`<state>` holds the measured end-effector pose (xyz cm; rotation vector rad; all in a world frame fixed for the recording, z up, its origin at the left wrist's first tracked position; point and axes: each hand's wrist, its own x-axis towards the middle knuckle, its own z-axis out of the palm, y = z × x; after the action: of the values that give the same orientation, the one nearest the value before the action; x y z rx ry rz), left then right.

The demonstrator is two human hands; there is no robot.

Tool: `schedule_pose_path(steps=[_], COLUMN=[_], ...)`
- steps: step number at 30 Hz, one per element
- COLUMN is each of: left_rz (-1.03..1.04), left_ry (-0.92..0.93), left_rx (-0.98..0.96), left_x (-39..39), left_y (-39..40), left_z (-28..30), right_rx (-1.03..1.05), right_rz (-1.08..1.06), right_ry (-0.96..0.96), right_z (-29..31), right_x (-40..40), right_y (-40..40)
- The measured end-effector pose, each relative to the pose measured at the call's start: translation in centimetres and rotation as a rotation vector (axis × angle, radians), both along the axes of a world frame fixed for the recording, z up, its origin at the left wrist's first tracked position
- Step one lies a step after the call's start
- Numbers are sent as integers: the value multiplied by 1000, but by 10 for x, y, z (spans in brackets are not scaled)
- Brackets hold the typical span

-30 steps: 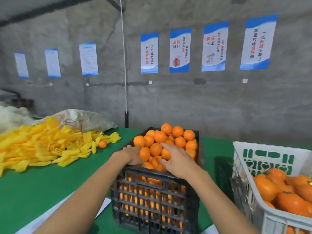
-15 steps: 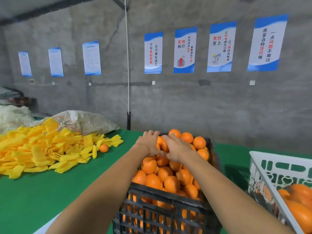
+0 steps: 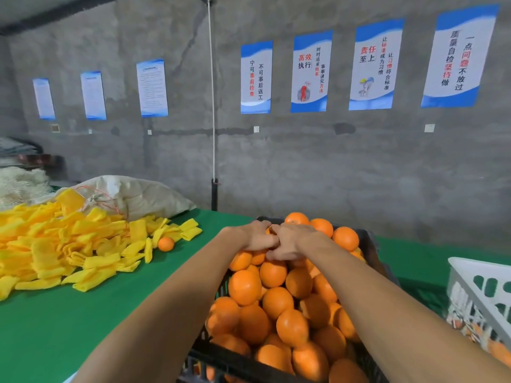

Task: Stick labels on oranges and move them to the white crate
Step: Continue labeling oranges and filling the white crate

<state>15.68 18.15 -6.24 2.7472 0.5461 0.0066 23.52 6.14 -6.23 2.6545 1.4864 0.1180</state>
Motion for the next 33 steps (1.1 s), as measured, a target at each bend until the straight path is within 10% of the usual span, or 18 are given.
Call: schedule_pose_path(steps=[10,16,23,33], left_rz=[77,32,-123,-213], left_ry=[-6,-70,-107,-337], left_rx=[-23,73,-218,-822], left_x=[-51,-121,-158,-166], left_y=[-24,-48,-105,-185], left_z=[13,-9,-30,8], right_rx=[282,169,10,652], right_rz=[-151,37,-18,118], right_ry=[641,205,260,286], right_z=[-2,-22,-22,4], right_x=[-18,-73,-110,-151], right_y=[-68,-101,-164,-217])
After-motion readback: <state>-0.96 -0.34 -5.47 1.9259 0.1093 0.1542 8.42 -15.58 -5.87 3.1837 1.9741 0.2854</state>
